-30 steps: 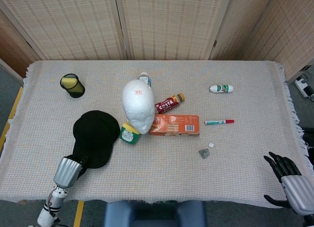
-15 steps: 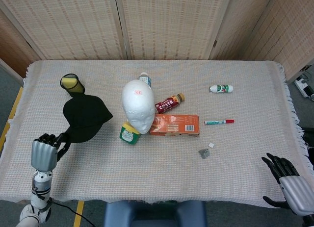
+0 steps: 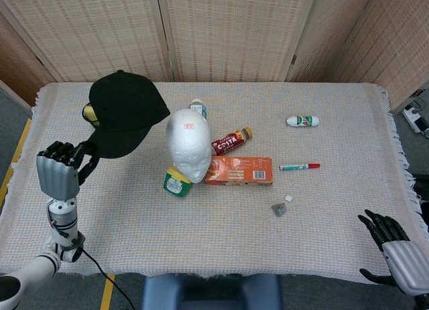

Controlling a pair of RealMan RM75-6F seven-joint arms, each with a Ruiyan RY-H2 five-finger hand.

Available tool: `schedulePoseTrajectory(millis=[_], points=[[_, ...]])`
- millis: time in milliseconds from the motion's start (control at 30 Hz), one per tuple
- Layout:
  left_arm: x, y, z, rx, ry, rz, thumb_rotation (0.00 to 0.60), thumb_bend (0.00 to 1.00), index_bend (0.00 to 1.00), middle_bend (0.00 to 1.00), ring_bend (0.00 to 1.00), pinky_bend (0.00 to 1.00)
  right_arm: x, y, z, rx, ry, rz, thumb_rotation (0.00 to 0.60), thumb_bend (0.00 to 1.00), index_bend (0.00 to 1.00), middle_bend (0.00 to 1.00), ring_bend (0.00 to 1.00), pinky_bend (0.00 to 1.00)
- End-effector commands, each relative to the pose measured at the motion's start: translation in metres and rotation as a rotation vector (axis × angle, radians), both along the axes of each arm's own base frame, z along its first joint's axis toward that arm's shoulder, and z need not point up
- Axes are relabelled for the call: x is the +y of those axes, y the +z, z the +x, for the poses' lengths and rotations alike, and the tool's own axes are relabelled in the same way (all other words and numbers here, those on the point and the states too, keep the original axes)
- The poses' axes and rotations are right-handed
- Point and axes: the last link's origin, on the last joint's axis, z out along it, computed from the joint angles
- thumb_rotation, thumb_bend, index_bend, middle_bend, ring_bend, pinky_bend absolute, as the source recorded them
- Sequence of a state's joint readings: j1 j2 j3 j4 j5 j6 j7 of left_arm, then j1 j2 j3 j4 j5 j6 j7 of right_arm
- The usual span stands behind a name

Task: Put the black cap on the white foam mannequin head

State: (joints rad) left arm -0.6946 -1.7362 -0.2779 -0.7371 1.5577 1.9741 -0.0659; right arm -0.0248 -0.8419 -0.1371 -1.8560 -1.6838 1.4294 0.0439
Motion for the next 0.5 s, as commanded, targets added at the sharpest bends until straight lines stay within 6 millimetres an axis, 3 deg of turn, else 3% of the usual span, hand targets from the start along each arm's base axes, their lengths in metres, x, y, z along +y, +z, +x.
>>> schedulePoseTrajectory(millis=[33, 300, 500], points=[[0.009, -0.006, 0.050, 0.033, -0.079, -0.006, 0.600, 0.52, 0.65, 1.00, 0.94, 0.94, -0.001, 0.002, 0.000, -0.005, -0.002, -0.004, 0.600, 0.04, 0.00, 0.00, 0.00, 0.00], [0.012, -0.047, 0.100, 0.080, -0.142, -0.067, 0.600, 0.52, 0.65, 1.00, 0.94, 0.94, -0.003, 0.015, -0.004, -0.016, -0.016, -0.054, 0.600, 0.04, 0.00, 0.00, 0.00, 0.00], [-0.002, -0.086, 0.098, 0.123, -0.155, -0.147, 0.600, 0.52, 0.65, 1.00, 0.94, 0.94, -0.003, 0.020, -0.006, -0.018, -0.021, -0.071, 0.600, 0.04, 0.00, 0.00, 0.00, 0.00]])
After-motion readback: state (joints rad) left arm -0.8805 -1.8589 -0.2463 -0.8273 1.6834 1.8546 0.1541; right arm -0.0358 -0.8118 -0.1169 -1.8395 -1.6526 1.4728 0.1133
